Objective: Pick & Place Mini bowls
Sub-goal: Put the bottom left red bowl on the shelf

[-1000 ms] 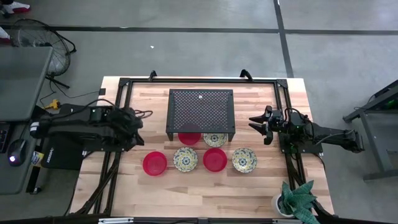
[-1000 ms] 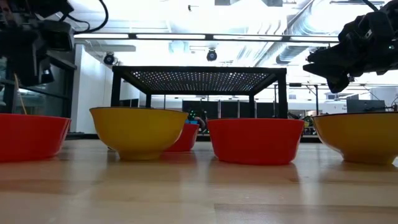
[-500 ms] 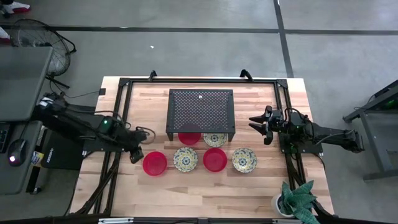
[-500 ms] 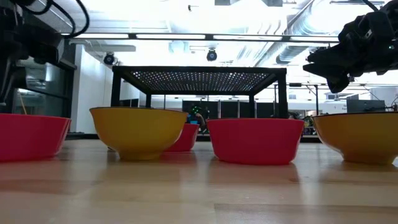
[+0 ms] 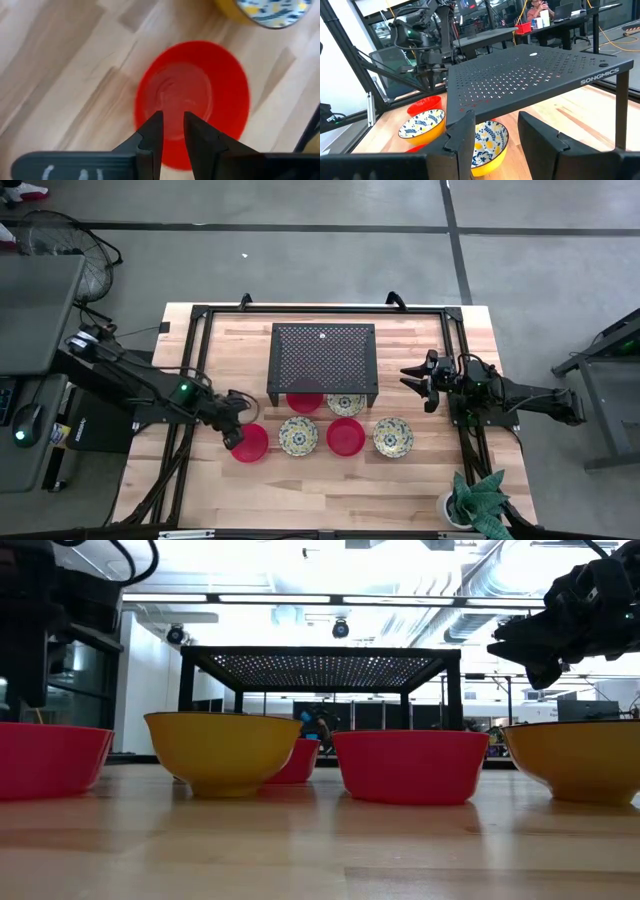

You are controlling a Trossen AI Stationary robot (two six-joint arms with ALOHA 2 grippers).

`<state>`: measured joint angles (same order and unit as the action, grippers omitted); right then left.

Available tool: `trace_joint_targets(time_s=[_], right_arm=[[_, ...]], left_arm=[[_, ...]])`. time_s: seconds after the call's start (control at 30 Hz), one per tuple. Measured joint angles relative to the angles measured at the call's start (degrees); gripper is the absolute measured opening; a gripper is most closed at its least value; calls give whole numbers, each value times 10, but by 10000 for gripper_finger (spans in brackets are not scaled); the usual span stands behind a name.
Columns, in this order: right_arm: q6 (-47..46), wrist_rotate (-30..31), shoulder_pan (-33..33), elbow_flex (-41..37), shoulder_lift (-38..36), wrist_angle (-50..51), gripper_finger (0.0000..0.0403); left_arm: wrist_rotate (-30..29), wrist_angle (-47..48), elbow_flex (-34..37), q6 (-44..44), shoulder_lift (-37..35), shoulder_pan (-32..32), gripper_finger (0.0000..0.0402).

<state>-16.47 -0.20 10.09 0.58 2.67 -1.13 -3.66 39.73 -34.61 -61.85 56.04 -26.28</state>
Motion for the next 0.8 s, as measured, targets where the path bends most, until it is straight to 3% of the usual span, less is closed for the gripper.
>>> trace_joint_targets(time_s=[0.13, 0.47, 0.8], right_arm=[[0, 0, 0, 0, 0, 0, 138], [0, 0, 0, 0, 0, 0, 138], [0, 0, 0, 0, 0, 0, 138]], left_arm=[[11, -40, 0, 21, 36, 0, 74], [56, -25, -6, -1, 58, 0, 74], [29, 193, -105, 2, 57, 0, 74]])
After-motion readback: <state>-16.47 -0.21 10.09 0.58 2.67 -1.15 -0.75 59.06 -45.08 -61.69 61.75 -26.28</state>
